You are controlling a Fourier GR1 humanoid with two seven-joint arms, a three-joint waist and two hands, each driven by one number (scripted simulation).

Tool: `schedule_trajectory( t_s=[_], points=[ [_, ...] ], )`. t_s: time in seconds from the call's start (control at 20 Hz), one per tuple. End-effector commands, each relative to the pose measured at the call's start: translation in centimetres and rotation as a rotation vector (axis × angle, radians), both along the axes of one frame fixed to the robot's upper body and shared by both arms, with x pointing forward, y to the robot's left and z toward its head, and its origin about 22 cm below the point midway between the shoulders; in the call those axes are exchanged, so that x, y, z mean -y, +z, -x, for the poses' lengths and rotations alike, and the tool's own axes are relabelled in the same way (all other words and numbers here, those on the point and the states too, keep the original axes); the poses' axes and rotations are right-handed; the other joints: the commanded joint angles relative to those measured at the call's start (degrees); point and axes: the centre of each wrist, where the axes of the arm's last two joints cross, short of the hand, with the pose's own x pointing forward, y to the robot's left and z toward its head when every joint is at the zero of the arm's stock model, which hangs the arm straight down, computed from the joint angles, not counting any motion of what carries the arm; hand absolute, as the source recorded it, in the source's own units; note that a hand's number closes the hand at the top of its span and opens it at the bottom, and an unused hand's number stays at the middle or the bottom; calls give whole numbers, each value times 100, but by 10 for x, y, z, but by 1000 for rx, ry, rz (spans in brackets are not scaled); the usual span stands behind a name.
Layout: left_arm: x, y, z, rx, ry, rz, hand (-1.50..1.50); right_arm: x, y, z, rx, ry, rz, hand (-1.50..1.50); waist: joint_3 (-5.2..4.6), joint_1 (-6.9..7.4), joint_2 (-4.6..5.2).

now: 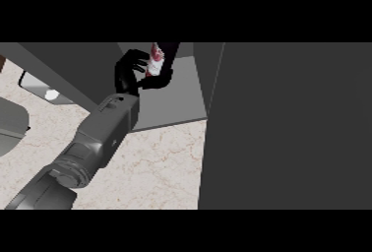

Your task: Pick up the wine, place it into the cabinet and close the cabinet

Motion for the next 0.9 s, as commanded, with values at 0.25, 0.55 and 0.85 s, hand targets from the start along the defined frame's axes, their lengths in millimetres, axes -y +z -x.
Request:
schedule_trajectory(
  t_s=[0.25,0.55,0.85],
  points=[
    [-27,-11,5,-56,19,0,-150,-2,1,6,26,19,-9,-150,-28,26,42],
    [-35,-6,2,-54,6,20,-150,0,1,5,12,24,13,-150,-24,67,11],
    [-49,2,-2,-7,-68,-32,-150,-1,2,5,5,18,-7,-150,-26,162,-43]
  ],
)
